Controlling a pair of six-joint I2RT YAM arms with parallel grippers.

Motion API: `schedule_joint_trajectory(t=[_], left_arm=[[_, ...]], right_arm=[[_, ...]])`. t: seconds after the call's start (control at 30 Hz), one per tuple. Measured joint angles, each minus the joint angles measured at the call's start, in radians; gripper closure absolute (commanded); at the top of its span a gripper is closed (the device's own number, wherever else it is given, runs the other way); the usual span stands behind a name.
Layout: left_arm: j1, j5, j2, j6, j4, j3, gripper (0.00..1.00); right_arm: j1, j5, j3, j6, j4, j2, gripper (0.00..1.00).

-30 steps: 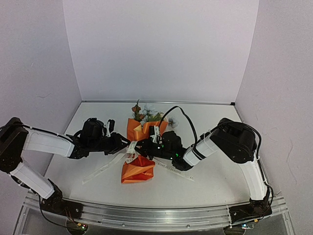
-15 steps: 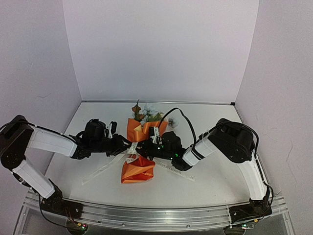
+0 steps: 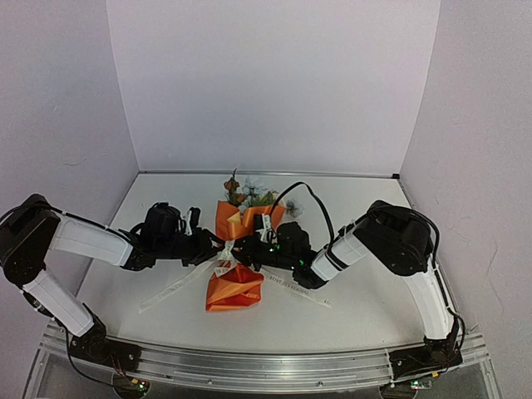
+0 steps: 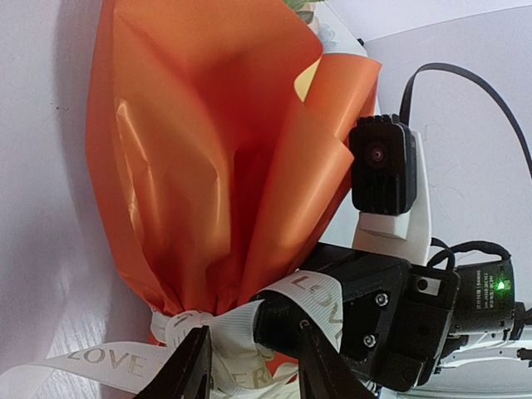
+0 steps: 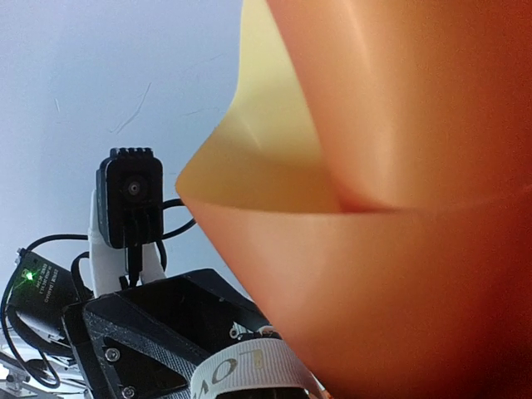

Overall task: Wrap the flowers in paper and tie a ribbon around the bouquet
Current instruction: Cross the half-tied ribbon over the folded bouquet.

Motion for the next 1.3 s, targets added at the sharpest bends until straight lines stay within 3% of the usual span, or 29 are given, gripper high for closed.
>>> schedule_joint_trajectory(t=[0.27,0.47,0.93,1.3], left_arm=[[0.001,0.035,0.000,0.026,0.038,0.000,0.73],[0.003,0.046,0.000,0.026,0.079,-0.008,0.75],[0.014,0.026,-0.017,0.025,0.167,-0.096,0.63],[0.037,0.019,-0.030,0.047,0.176,-0.113,0.68]], right_arm=[[-0.008,-0.024,-0.001,0.044,0.050,0.008,1.00],[-0.014,-0.022,-0.011,0.093,0.106,0.016,1.00],[-0.014,-0.005,-0.041,0.135,0.160,0.017,1.00],[-0.016,-0.003,-0.045,0.140,0.182,0.022,1.00]])
